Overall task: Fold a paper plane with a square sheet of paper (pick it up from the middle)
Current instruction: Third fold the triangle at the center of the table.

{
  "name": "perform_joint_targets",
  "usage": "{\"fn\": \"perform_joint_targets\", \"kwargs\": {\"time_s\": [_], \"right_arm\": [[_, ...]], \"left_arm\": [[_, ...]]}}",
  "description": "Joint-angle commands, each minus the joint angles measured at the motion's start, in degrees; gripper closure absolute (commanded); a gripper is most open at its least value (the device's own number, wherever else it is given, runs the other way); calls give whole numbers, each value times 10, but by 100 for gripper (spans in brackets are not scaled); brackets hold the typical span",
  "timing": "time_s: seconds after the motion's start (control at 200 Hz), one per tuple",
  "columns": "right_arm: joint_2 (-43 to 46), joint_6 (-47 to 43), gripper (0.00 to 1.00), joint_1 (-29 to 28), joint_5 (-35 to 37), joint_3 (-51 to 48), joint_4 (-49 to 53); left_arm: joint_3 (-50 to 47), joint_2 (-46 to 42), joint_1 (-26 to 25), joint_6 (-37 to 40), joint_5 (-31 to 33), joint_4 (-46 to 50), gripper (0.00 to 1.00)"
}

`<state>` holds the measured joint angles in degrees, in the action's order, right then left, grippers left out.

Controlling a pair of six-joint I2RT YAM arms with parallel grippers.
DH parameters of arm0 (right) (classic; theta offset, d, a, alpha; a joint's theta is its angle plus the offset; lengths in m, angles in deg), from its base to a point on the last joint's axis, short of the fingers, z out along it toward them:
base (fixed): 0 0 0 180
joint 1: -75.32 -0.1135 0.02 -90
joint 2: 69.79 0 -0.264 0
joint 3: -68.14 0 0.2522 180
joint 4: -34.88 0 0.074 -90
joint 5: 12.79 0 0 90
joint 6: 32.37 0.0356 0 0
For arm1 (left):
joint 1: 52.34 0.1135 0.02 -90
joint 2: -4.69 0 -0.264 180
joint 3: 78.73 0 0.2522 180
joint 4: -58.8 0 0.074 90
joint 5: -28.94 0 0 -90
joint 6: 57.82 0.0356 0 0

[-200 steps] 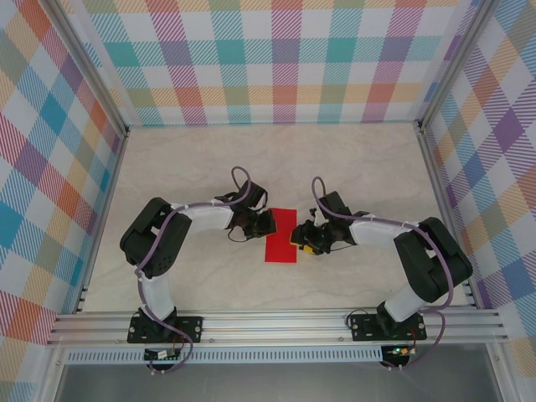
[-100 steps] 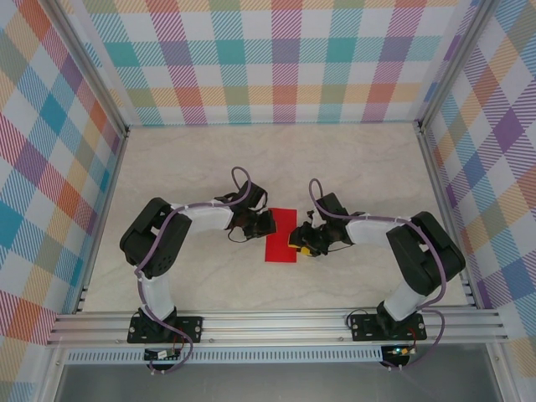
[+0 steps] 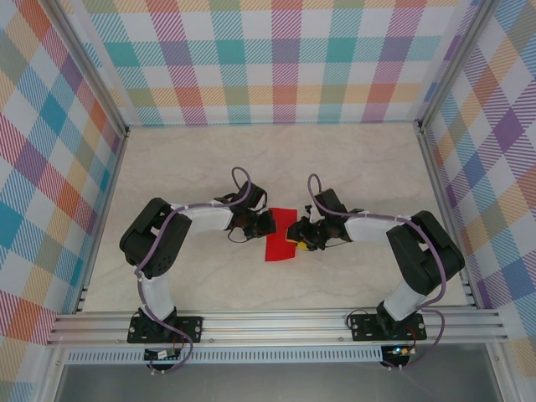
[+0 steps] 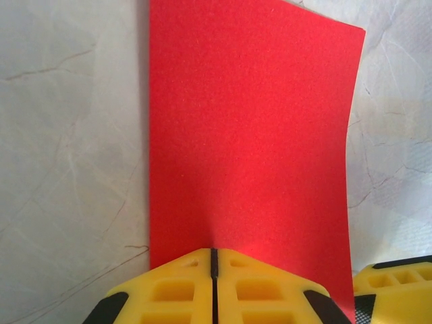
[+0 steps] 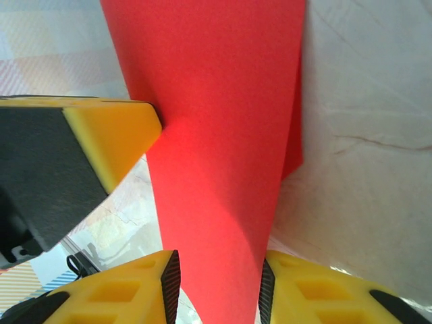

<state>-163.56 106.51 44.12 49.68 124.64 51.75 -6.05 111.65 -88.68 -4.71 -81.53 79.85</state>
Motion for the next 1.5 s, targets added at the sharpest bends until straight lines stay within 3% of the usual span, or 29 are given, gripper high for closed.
{"fn": "perform_joint_targets", "kwargs": {"time_s": [0.0,0.2,0.37,0.685,0.86,0.975,1.265,1.495], "right_arm": [[-3,-8,63,2,-6,23,12],[-11,-10,61,9,-3,35,25],[-39,-9,73,10,8,58,58],[-44,0,83,11,4,71,70],[-44,-2,82,11,-5,77,76],[-47,0,81,11,-13,78,72],[-49,0,80,11,-23,83,73],[-51,-1,79,11,-26,84,74]], "left_arm": [[-19,0,-4,14,12,32,92],[-21,1,-4,13,8,27,92],[-25,-25,-6,22,-1,18,88],[-71,-162,-32,102,26,44,61],[-89,-230,-113,174,124,82,41],[-92,-249,-175,210,199,109,33],[-47,-164,-311,270,359,145,28],[-6,-94,-359,287,478,153,26]]}}
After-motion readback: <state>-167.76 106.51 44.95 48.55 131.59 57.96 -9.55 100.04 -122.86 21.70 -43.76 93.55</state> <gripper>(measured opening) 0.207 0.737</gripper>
